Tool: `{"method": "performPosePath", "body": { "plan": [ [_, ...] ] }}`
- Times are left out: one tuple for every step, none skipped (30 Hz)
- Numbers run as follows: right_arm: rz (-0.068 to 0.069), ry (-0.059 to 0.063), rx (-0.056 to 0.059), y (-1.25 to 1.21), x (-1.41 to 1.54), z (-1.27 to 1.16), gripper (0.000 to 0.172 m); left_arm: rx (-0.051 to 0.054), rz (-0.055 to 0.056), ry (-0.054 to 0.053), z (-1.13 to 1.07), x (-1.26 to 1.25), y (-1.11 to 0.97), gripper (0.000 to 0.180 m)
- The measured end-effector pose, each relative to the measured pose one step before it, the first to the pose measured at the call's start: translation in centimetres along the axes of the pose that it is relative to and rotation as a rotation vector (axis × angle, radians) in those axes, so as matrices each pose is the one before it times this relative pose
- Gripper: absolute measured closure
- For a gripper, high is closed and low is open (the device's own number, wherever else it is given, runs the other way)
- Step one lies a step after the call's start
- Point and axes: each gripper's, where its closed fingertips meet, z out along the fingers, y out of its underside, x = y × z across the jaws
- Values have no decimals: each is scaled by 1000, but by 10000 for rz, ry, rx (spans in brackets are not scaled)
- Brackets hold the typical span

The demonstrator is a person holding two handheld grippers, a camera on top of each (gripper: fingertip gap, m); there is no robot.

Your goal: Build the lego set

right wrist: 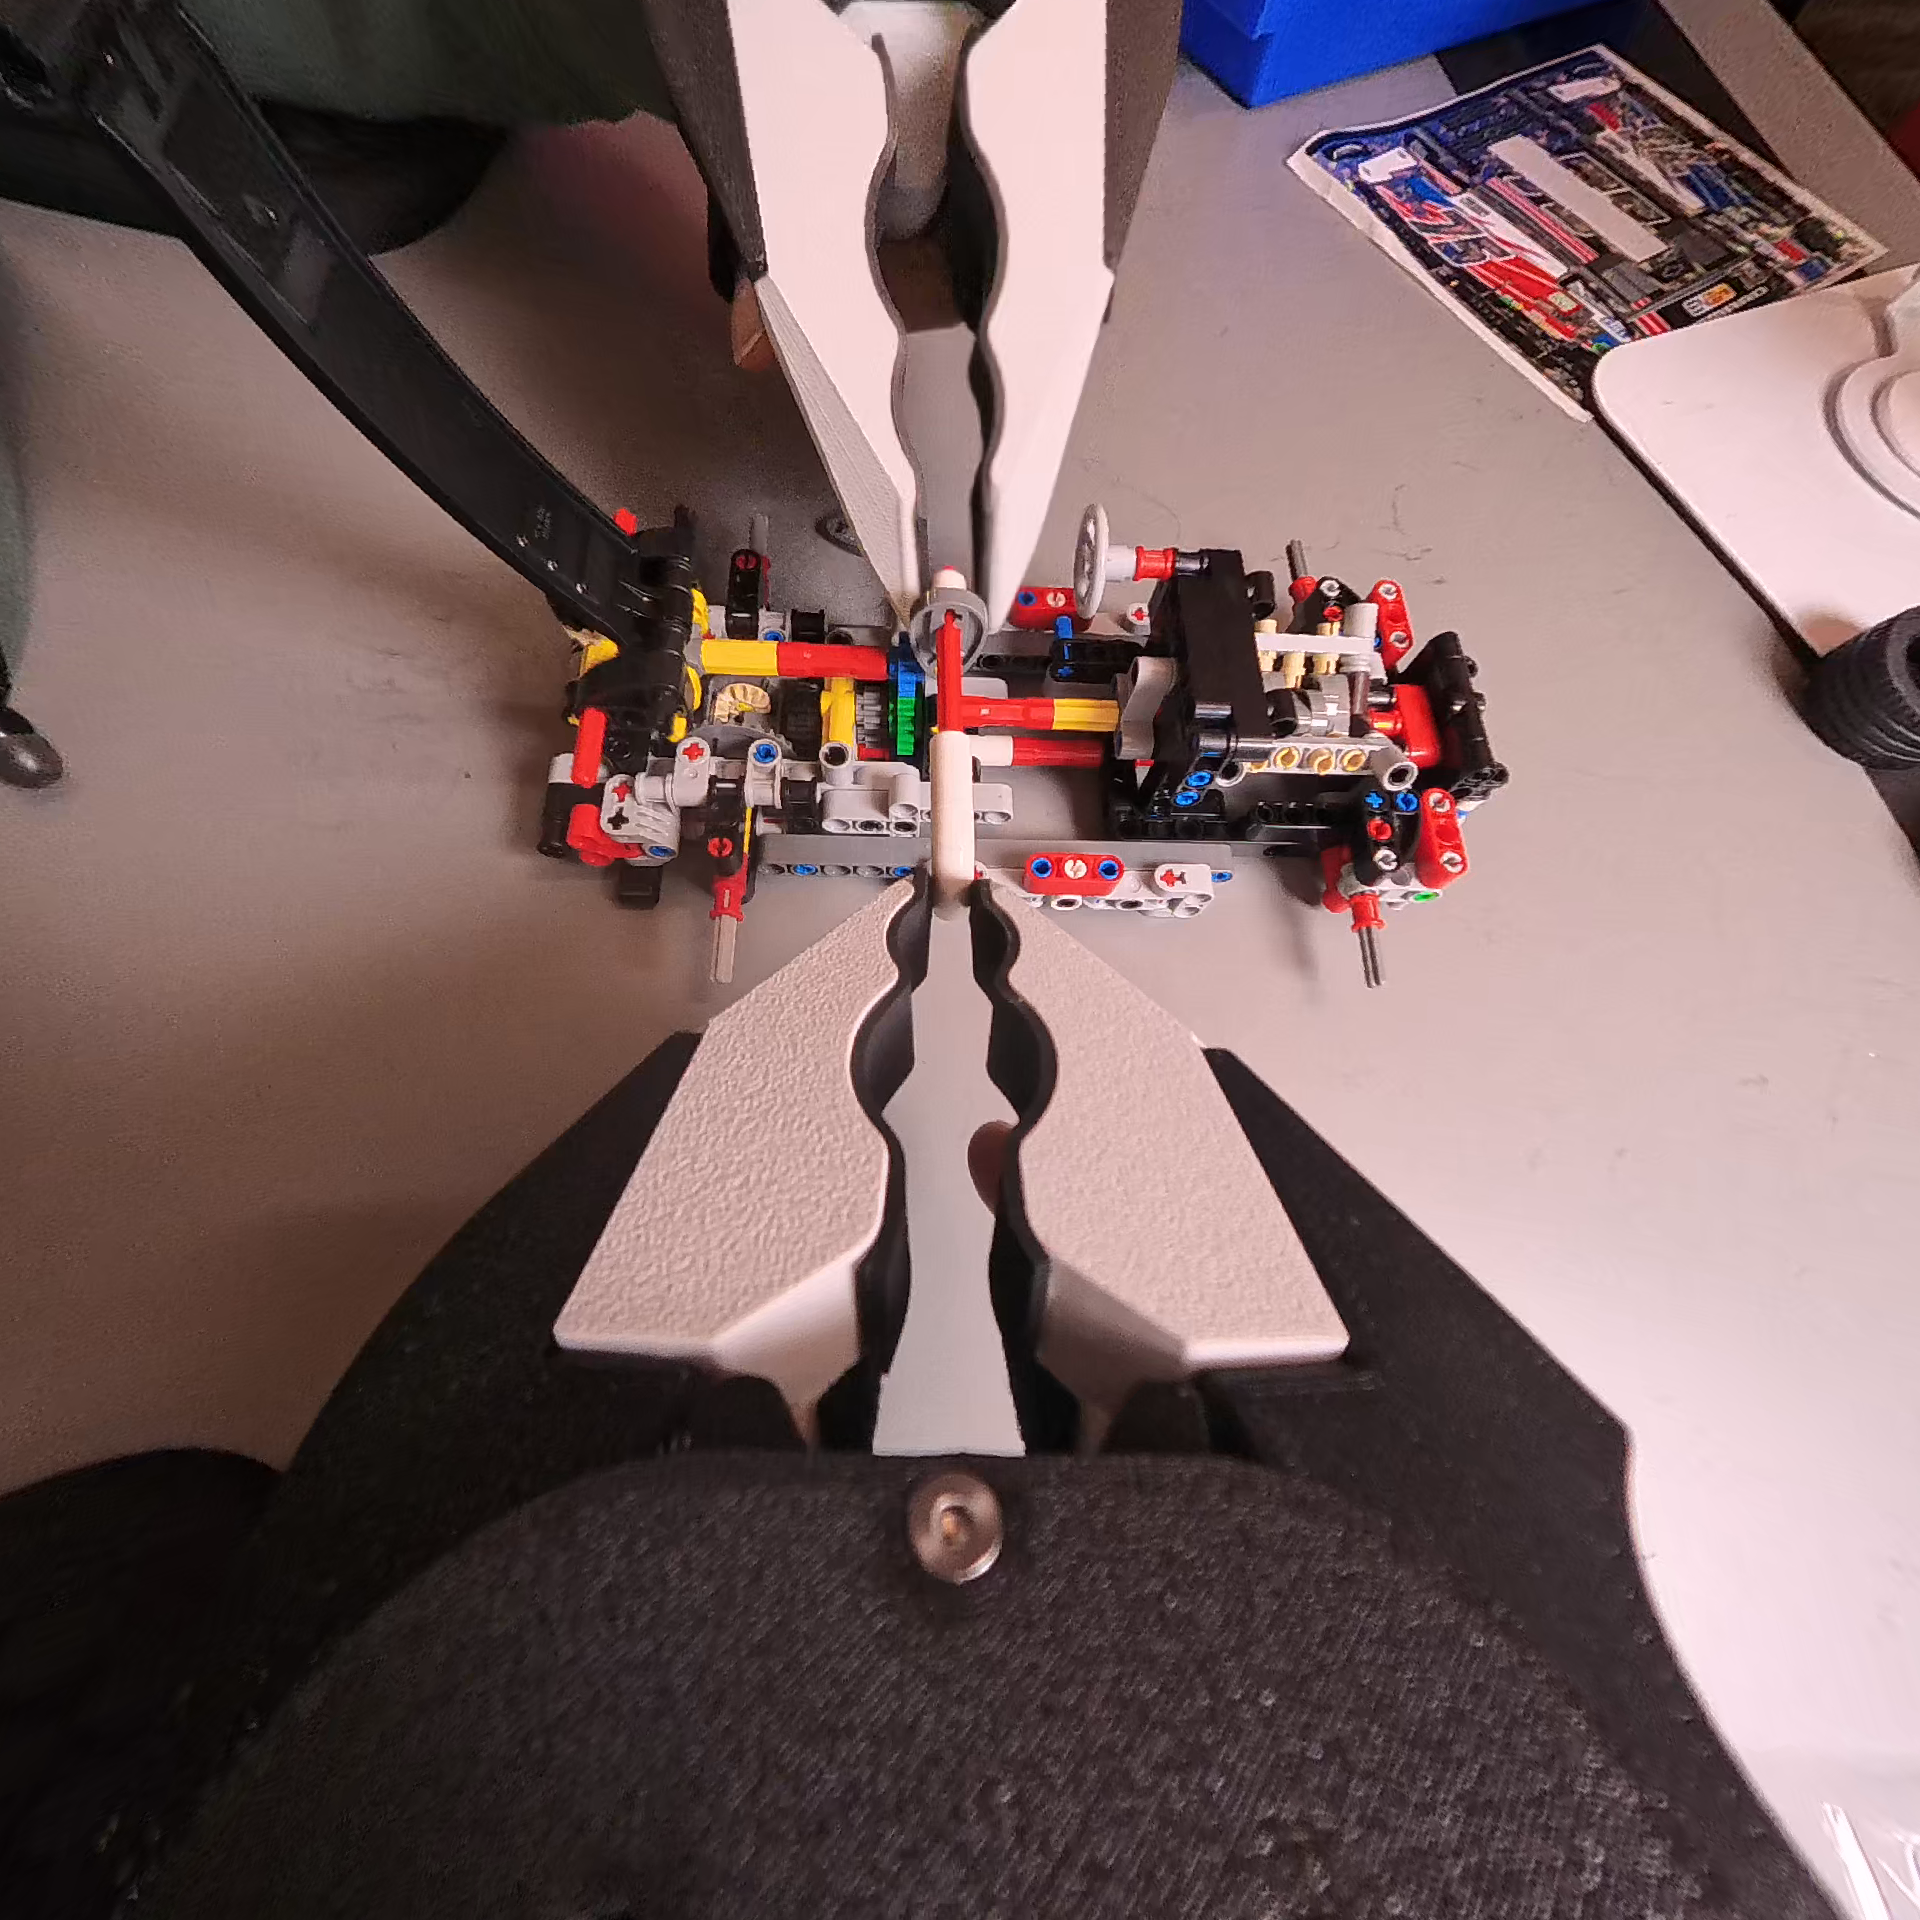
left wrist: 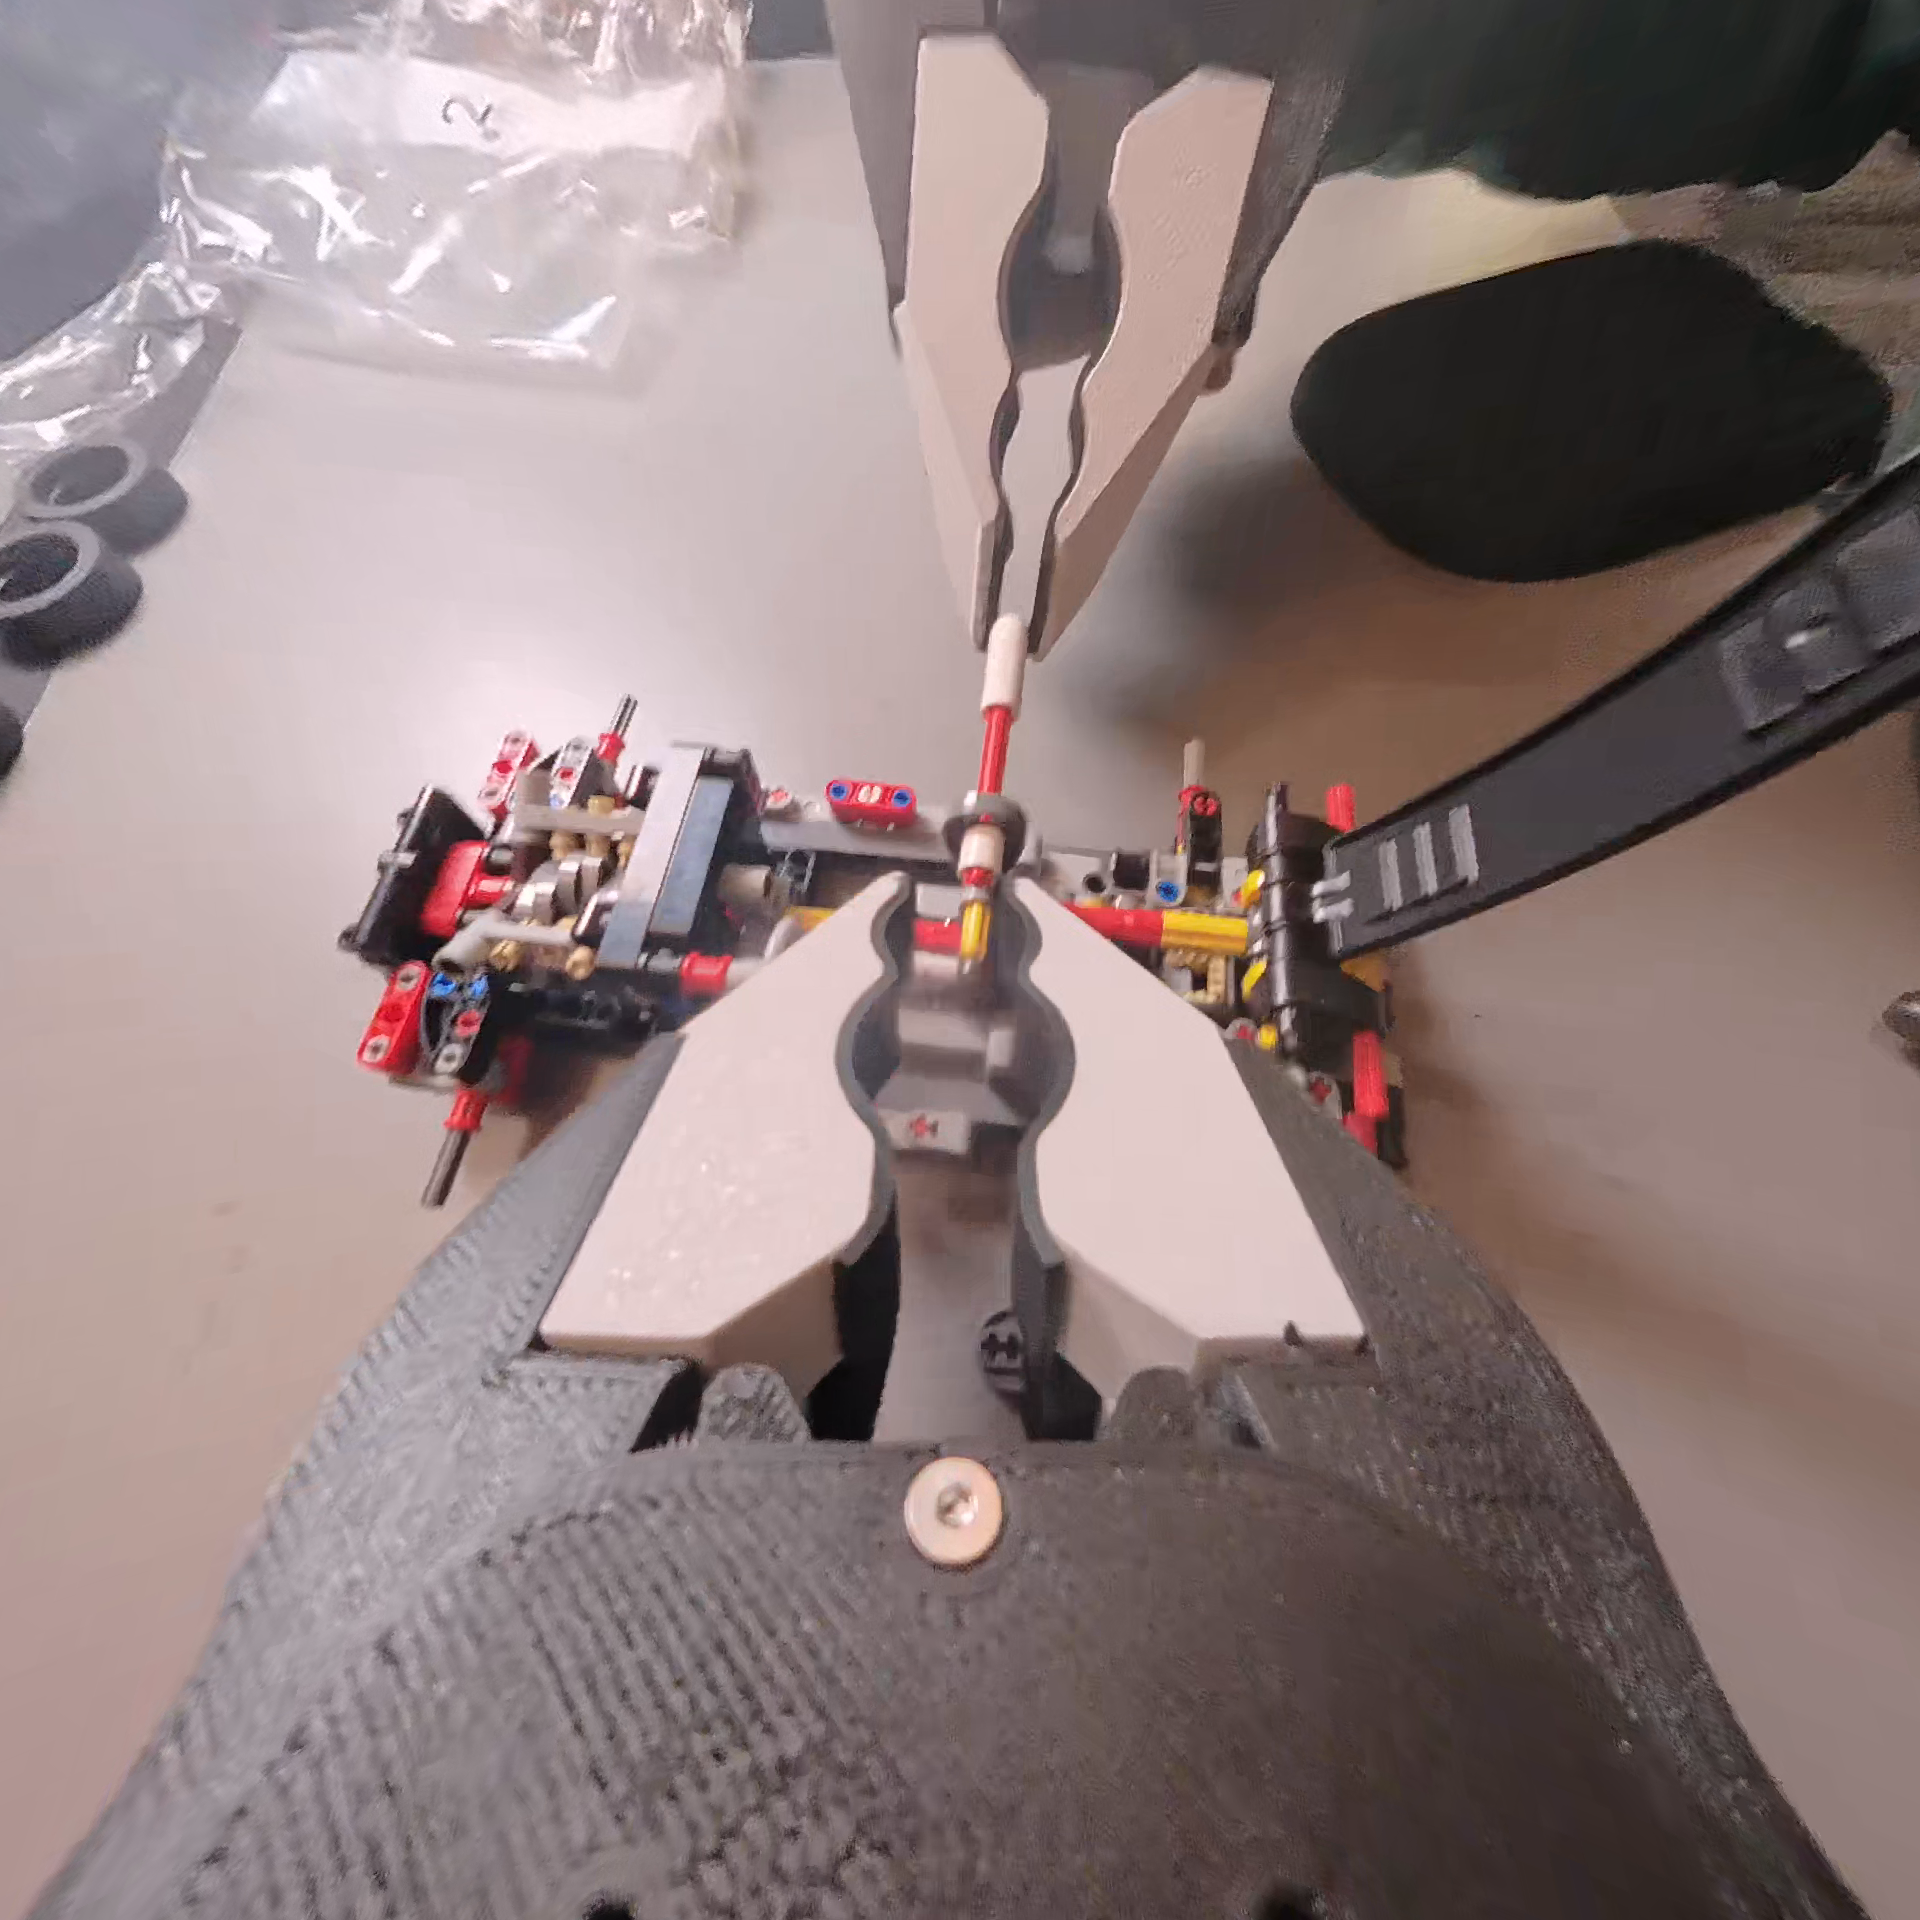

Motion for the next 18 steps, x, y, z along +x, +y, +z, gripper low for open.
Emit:
{"method": "performPosePath", "body": {
  "plan": [
    [-25, 26, -174, 202, 56, 28, 167, 107, 48, 143, 136, 228, -246, 175],
    [15, -15, 15, -76, 10, -61, 167, -35, 67, 10, 79, 9, 46, 176],
    [57, -58, 6, -102, -22, -93, 167, 10, 25, -3, 27, 14, 8, 176],
    [-38, -3, -77, -13, 13, -48, 167, 14, -7, -2, 26, 48, 5, 176],
    [-94, 49, -125, 32, 76, 1, 167, 9, 7, -5, 46, 46, -3, 176],
    [-50, -12, -153, 88, 0, 42, 167, -4, -2, 2, 38, 34, -7, 176],
    [-2, -19, -150, 136, 5, 92, 167, -15, -17, 21, 37, 38, -30, 176],
    [4, -45, -118, 121, -80, 147, 167, -8, 18, 12, 17, 30, -15, 176],
    [-17, -18, -90, 63, -69, 90, 167, 0, 13, -5, -4, 6, -9, 176],
    [4, 20, -39, -55, 30, -55, 168, -19, -19, -19, 5, -1, 4, 177],
    [79, -17, -14, -94, 48, -124, 168, -46, 4, -41, 7, -9, 5, 177],
    [29, 10, -70, -10, 27, -32, 168, -58, 23, -51, 12, -15, 1, 177],
    [-47, 49, -54, -23, -10, 11, 168, -56, 21, -37, 9, -7, 0, 177],
    [13, 0, 6, -137, -69, -56, 168, -61, 3, -1, -18, 21, 22, 177],
    [40, -26, 94, -299, -66, -138, 168, -67, 3, 6, -21, 18, 41, 176],
    [-4, -25, -8, -167, -58, -67, 168, -49, 21, -11, 33, 21, 12, 176],
    [-75, 8, -136, 73, -26, 79, 168, -28, 12, -2, 53, 57, -34, 177],
    [-31, -27, -147, 144, -62, 217, 168, -32, 31, 1, 56, 65, -44, 177]
  ]
}}
